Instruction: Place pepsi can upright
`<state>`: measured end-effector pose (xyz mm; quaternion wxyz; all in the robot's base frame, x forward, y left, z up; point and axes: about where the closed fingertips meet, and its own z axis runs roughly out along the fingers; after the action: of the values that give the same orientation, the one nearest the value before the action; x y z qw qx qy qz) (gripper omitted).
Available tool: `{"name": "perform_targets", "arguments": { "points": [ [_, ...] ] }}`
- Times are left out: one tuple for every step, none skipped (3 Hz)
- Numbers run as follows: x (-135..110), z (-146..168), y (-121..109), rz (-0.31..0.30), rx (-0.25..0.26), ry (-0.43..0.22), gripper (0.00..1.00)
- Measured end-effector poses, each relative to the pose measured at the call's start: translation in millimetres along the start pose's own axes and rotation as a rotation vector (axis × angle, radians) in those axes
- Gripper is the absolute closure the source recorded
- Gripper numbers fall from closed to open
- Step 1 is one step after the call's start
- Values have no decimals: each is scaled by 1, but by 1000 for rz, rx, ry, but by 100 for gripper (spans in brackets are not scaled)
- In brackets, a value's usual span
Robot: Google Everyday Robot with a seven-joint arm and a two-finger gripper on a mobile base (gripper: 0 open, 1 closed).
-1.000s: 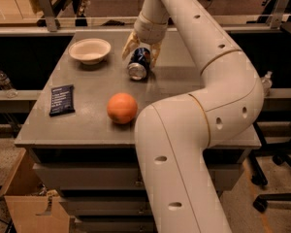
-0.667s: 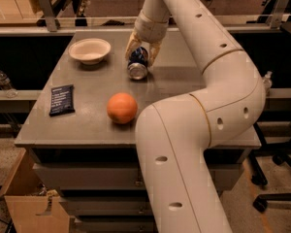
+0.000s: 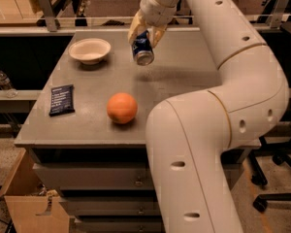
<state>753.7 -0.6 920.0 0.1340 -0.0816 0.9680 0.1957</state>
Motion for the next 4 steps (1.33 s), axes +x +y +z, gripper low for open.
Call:
{"name": "perform_targets", "arguments": {
  "points": [
    [-12,-40,15,-187,-79,-128,100],
    [-11,-70,33,-356,-174,-241,100],
    [9,-81,48,-513,-269,-318,100],
    [37,-76,64,-666,-352,-365,100]
  ]
}}
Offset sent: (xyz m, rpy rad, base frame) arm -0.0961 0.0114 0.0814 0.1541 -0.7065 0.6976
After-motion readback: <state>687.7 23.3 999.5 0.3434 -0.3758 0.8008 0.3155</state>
